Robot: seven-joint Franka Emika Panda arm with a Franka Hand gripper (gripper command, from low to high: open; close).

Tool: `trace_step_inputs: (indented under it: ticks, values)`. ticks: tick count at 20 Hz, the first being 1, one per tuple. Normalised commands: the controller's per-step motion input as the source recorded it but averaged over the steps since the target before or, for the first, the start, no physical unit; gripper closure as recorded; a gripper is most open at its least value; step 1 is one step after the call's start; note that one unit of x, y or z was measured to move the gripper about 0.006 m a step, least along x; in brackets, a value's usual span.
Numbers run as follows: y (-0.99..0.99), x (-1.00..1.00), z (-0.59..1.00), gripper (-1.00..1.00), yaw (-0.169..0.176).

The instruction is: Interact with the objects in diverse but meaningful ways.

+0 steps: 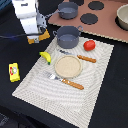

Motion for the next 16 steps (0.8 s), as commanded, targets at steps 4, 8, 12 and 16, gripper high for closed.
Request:
trace_step_inputs:
  ticks: [4, 8, 12, 16]
  values:
    - [-0.45, 0.75, 0.54, 1.00, -0.040]
    - [-0.59, 0.68, 0.56, 1.00, -0.017]
    - [-0.60, 0.73, 0.58, 1.00, -0.020]
    - [-0.55, 0.77, 0.60, 1.00, -0.010]
